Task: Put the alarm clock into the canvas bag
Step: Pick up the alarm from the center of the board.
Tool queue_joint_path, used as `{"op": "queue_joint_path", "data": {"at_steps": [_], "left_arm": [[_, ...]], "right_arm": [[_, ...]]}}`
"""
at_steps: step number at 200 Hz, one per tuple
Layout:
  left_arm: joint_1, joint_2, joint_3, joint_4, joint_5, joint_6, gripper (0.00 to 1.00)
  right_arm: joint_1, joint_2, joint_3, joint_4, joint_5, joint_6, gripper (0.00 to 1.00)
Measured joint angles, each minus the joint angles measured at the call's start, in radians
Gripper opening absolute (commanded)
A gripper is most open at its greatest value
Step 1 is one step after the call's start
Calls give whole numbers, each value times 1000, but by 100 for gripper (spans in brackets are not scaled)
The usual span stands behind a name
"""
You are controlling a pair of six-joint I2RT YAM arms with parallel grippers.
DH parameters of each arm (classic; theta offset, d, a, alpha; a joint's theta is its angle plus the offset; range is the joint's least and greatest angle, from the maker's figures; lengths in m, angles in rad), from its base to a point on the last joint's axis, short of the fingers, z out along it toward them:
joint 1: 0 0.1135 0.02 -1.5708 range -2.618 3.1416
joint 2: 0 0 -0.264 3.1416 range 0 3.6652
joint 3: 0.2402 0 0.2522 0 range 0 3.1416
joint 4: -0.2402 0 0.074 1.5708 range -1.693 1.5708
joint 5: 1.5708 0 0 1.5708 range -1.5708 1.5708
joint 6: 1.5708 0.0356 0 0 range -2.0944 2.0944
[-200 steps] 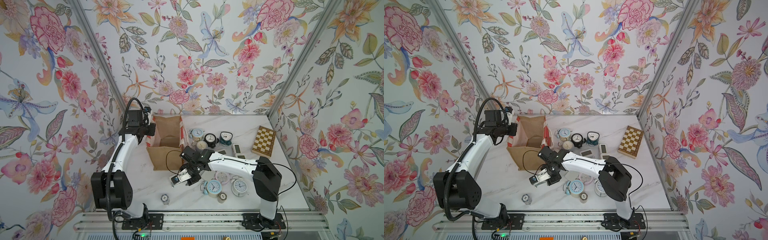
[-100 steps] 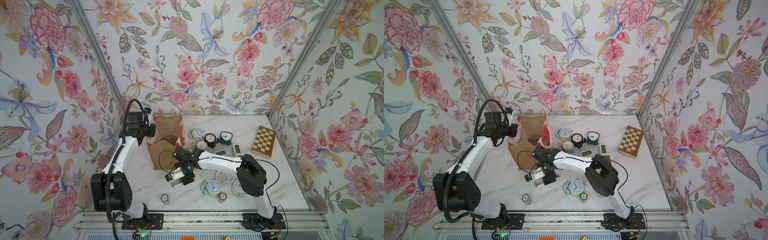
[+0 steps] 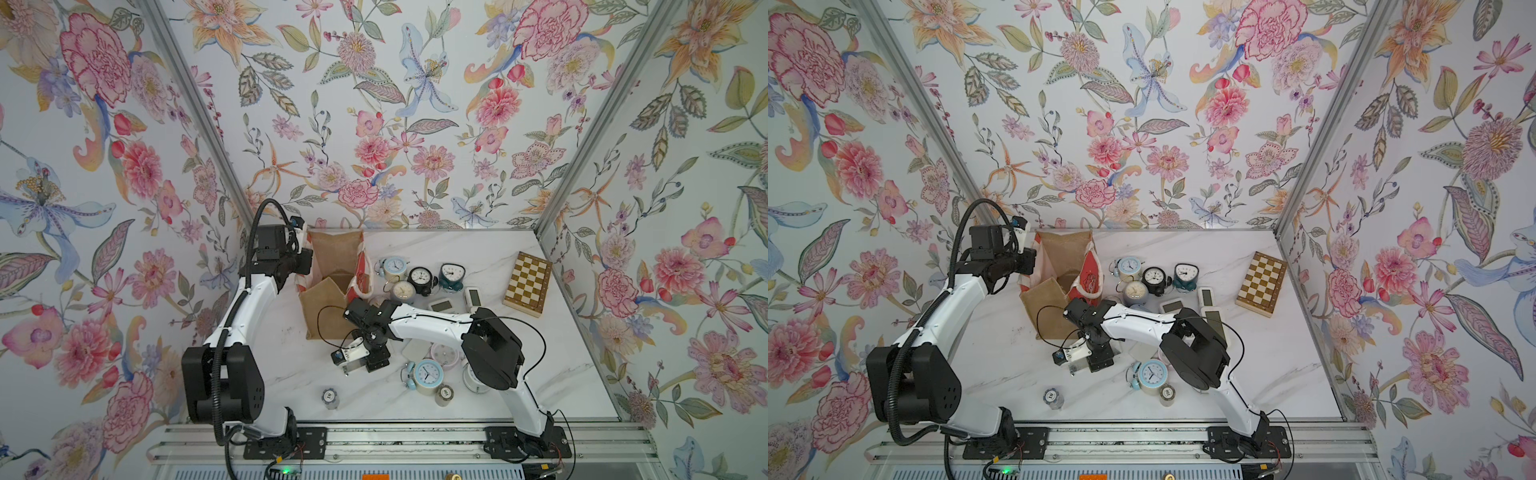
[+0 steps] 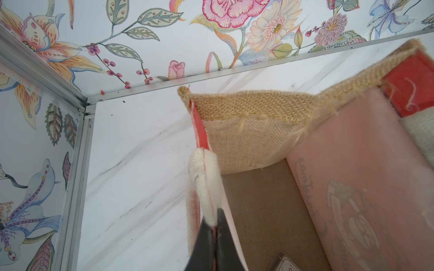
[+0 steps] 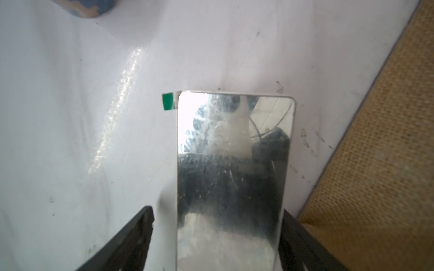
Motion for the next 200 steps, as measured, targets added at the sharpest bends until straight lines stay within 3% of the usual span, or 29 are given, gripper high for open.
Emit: {"op": "queue_joint_path", "data": {"at_steps": [78,137,200], "left_arm": [[-5,0,0,-3,-12,0,2],[-35,-18,14,-46,-52,22,1],[-39,-58,-6,-72,20,38,0]], "right_arm": [[4,-3,-1,-3,4,13,52],[12,-145,-63,-18,-68,35,49],[5,-369,-65,-31,-210,113,45]]}}
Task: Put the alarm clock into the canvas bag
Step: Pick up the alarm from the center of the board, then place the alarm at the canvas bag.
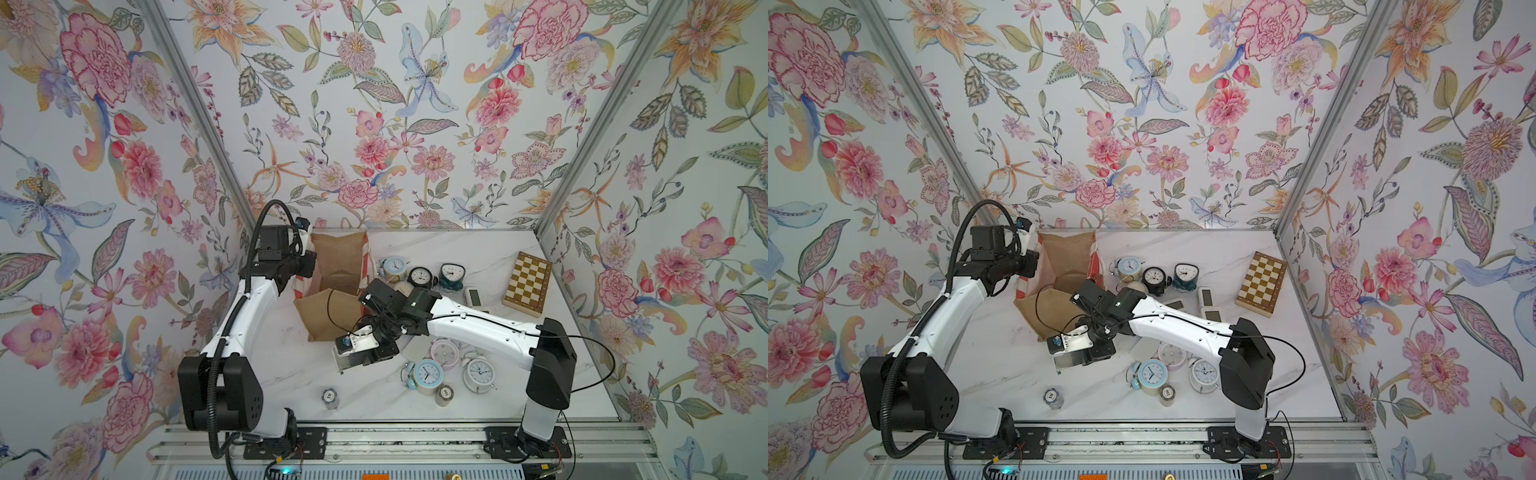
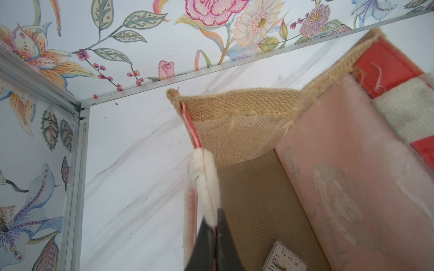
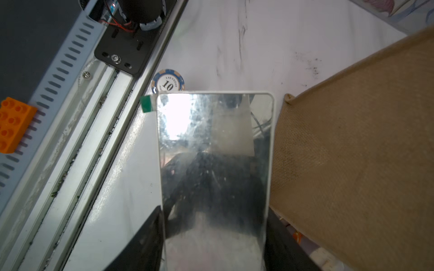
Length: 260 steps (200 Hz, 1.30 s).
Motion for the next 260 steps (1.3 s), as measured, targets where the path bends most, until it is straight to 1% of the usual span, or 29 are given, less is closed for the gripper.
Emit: {"op": "queue_joint_path", "data": {"at_steps": [29,62,92,100,105,136,152,178,201,237,260], "left_arm": [[-2,-36,-39,9,51,7,0],[-2,-42,-43,11,80,7,0],[-2,-60,-73,39,85,6,0],[-2,-68,-86,51,88,3,5],[-2,-72,-90,56,89,2,6],[-2,-77,-103,79,84,-24,6],[-2,-77,-104,86,84,-39,6],[-2,-83,-112,97,85,-50,6],[-2,-93,-120,100,90,-54,5],[-2,-104,-127,103,94,-58,4],[12,-109,-127,103,115,-67,4]], "right_arm": [[-17,-52,35,-6,-92,73,41],[-54,-64,105,56,-179,210,39],[-101,-64,160,160,-232,370,39],[-115,-64,171,198,-244,410,38],[-124,-64,177,225,-249,440,37],[-183,-63,187,375,-269,586,33],[-217,-45,211,455,-275,653,33],[-256,16,266,540,-274,708,31],[-262,94,319,584,-274,731,30],[-267,198,344,591,-278,734,28],[-275,235,342,583,-284,727,27]]}}
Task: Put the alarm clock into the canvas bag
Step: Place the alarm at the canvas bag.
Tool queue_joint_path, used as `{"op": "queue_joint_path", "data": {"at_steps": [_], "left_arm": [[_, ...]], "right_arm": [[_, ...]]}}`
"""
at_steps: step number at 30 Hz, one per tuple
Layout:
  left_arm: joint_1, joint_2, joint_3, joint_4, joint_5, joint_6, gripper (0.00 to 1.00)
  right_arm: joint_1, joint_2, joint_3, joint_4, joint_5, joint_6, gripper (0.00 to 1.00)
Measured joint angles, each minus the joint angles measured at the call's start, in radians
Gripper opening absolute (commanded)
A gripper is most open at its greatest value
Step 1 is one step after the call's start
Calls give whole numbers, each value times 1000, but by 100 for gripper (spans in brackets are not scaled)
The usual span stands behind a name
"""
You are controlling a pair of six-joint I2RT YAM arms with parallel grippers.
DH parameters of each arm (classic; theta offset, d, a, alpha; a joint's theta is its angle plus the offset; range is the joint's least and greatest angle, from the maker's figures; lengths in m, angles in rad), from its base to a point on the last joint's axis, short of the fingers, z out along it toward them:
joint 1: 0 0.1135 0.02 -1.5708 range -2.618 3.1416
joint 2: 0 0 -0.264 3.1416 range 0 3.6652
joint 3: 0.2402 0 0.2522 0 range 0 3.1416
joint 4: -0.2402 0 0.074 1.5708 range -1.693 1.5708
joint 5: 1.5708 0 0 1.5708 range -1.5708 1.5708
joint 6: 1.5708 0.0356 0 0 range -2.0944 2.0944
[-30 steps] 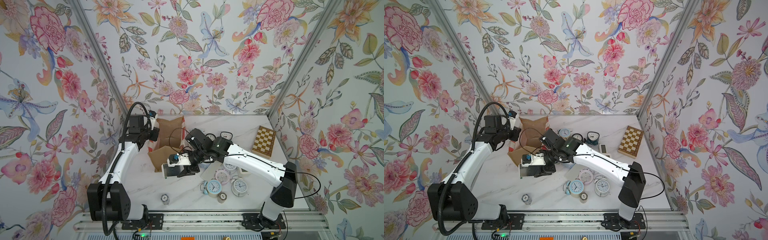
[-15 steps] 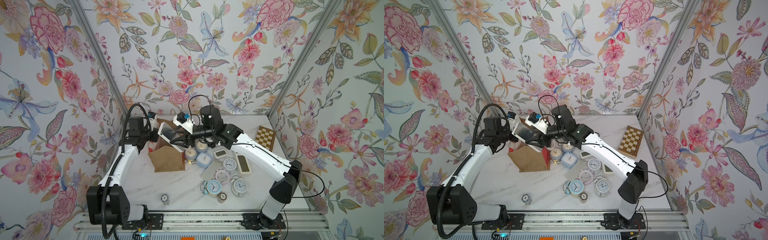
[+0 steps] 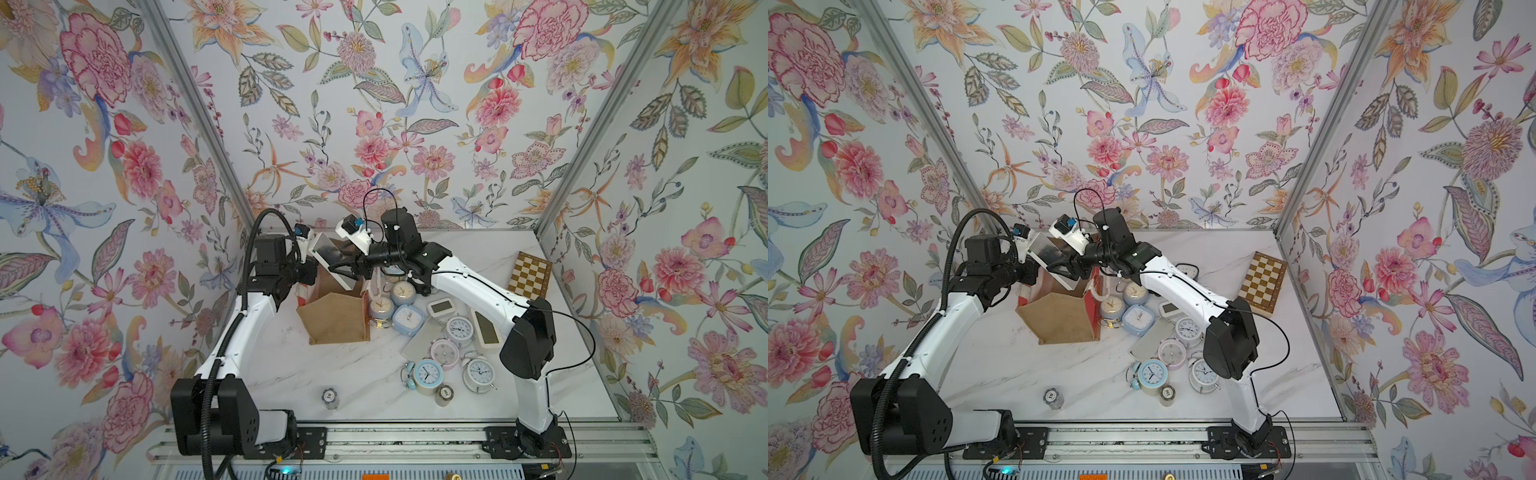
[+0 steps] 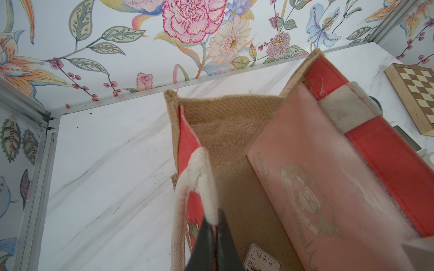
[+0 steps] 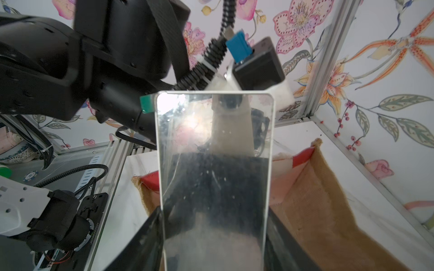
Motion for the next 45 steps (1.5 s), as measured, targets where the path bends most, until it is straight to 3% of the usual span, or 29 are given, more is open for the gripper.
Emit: {"op": "queue_joint_path", "data": {"at_steps": [8,15,20,33,42,45], "left_arm": [[61,-5,-11,15,132,-54,4],[122,-5,-55,75,262,-149,3],[139,-5,-65,85,333,-199,3],[139,-8,-65,42,354,-173,3],[139,-9,-72,40,354,-170,2],[139,-10,-76,45,352,-170,2]], "right_arm": [[-5,21,0,-94,-47,-53,24],[17,35,2,-286,-51,-139,24],[47,79,108,-483,-13,-206,25],[138,325,543,-868,153,-338,28],[164,394,618,-924,245,-373,31],[174,409,620,-924,275,-391,39]]}}
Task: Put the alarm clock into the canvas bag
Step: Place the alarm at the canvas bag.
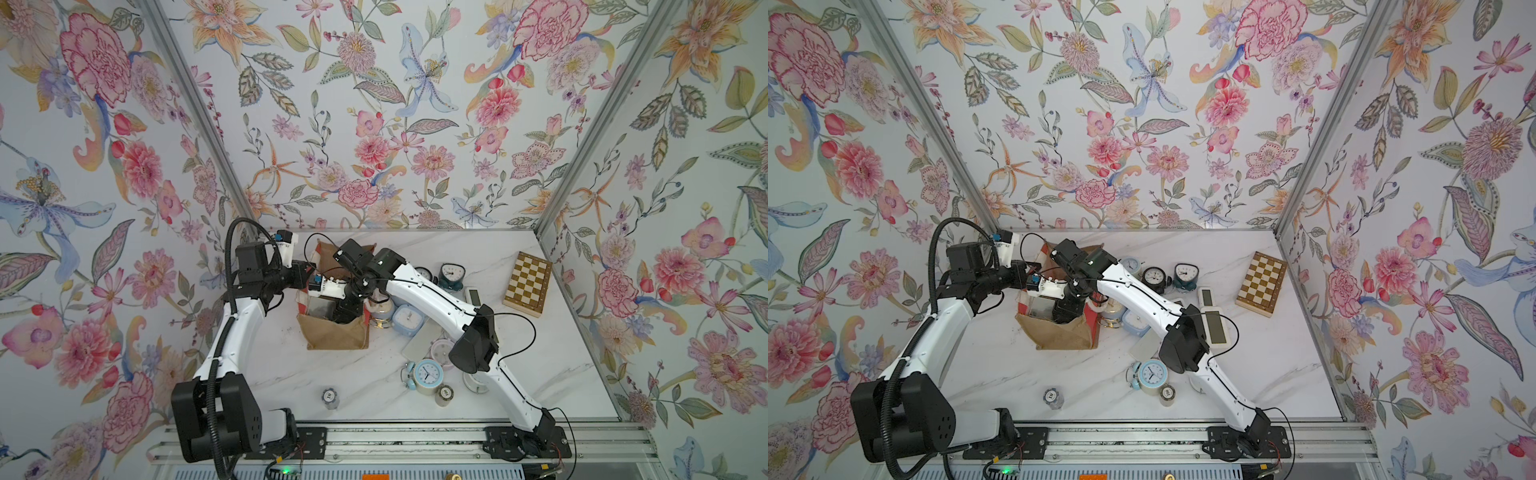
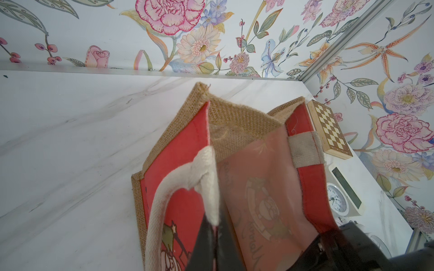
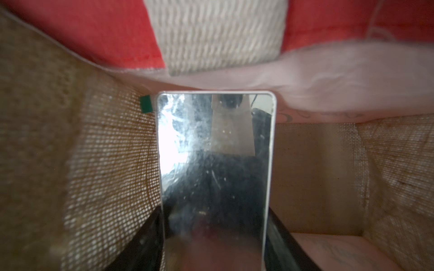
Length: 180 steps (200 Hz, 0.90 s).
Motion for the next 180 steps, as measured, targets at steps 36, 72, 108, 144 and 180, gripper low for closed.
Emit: {"op": "queue_joint_path", "data": {"at_steps": [36,72,108,144,180], "left_arm": [[0,0,0,-2,-2,1,3],[0,0,0,-2,-29,11,4],[-3,0,0,-3,-55,27,5],[-5,0,1,-18,-100,61,6],[-12,0,10,-55,-152,95,5]], "right_arm": [[16,29,0,2,39,-24,59],[17,29,0,5,55,-25,73],[18,19,0,5,73,-17,81],[18,-24,0,5,88,-3,85],[9,-86,-1,8,90,55,83]]}}
